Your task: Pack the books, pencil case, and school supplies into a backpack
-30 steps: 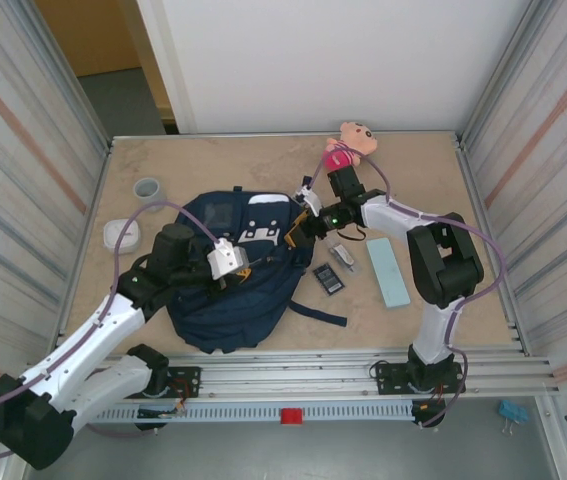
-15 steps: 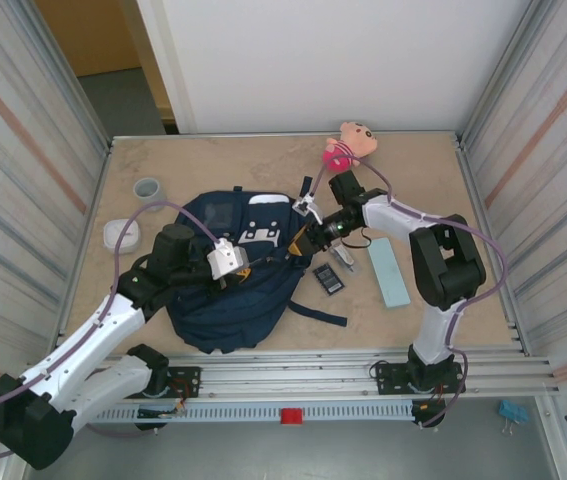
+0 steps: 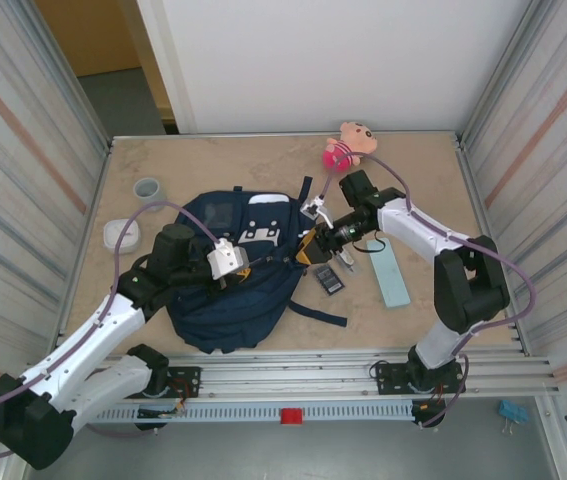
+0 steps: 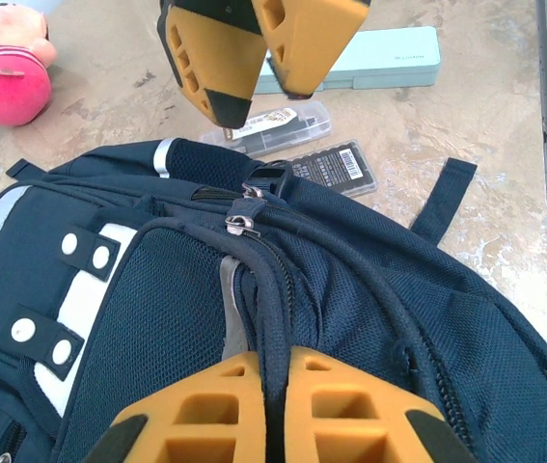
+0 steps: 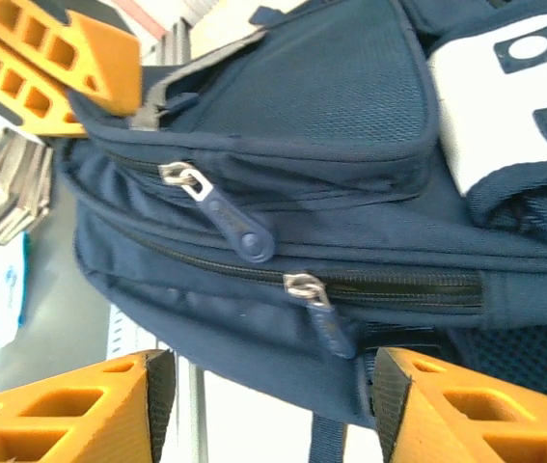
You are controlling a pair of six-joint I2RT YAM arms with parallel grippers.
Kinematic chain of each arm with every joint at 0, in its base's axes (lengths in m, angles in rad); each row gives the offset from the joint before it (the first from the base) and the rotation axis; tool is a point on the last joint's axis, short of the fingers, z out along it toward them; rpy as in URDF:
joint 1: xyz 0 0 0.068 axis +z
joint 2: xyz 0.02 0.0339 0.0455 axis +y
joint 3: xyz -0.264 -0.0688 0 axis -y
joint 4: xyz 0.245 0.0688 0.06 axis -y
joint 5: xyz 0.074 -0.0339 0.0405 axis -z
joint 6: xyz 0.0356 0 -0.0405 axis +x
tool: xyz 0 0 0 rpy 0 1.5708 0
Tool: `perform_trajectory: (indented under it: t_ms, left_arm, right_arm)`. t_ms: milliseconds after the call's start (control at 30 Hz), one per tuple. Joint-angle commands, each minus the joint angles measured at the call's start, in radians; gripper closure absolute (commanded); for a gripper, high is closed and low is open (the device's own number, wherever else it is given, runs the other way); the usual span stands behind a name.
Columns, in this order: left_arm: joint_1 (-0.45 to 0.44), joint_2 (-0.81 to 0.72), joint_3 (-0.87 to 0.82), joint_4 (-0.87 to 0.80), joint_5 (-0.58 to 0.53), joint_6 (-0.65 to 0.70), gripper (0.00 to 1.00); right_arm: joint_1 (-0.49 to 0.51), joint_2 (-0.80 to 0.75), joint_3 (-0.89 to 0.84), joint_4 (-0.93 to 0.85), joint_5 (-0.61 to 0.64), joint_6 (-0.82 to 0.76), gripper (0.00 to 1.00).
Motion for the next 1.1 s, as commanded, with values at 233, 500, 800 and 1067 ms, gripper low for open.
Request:
perform_trajectory:
  t_ms: [233,500,800,1067]
  left_arm:
    - [0.006,-0.005,0.021,0.108,-0.009,-0.006,1.00]
    - [0.006,0.006,0.021,0.168,0.021,-0.049,1.00]
    - [0.006,-0.008,0.007,0.208,0.037,-0.082,1.00]
    - [0.006,-0.019,-0.020,0.257,0.022,-0.122,1.00]
  right_arm:
    - [0.051,0.106,0.026,0.028,-0.035,-0.083,0.40]
    - [0.084,0.109,-0.030,0.133,-0.029,-0.027,0.52]
    - [0.080,0.078,-0.102,0.288,0.047,0.075,0.57]
    - [0.076,-0.021,-0.215,0.512,0.081,0.233,0.93]
